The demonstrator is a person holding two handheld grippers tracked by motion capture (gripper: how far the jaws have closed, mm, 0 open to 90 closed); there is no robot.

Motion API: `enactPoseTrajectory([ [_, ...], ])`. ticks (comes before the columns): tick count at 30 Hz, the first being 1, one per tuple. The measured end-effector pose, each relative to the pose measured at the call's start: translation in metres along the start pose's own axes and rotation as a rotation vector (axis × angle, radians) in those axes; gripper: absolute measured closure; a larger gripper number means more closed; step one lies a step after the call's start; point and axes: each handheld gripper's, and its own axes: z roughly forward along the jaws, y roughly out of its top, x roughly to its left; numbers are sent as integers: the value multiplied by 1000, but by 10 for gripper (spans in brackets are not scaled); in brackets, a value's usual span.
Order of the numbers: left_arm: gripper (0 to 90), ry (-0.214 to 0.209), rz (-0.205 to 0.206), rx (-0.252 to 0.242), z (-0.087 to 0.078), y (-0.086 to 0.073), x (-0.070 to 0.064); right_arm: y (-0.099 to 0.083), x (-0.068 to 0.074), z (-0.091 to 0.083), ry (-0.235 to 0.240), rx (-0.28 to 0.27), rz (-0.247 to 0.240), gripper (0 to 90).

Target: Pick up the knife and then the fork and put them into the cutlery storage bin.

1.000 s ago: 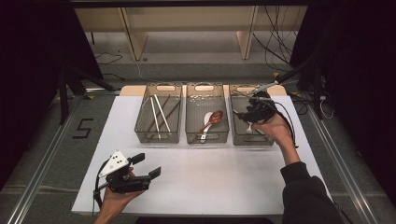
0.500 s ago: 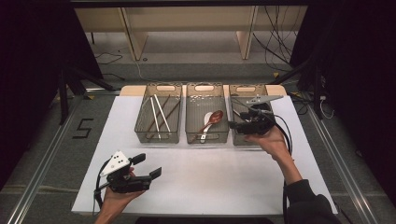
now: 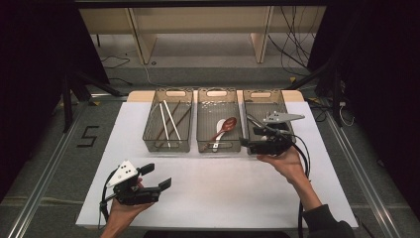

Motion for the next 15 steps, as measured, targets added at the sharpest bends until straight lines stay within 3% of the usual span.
enactPoseTrajectory([
  [15, 153, -6, 4, 15, 1, 0, 1, -30, 18, -6, 50, -34, 9, 283],
])
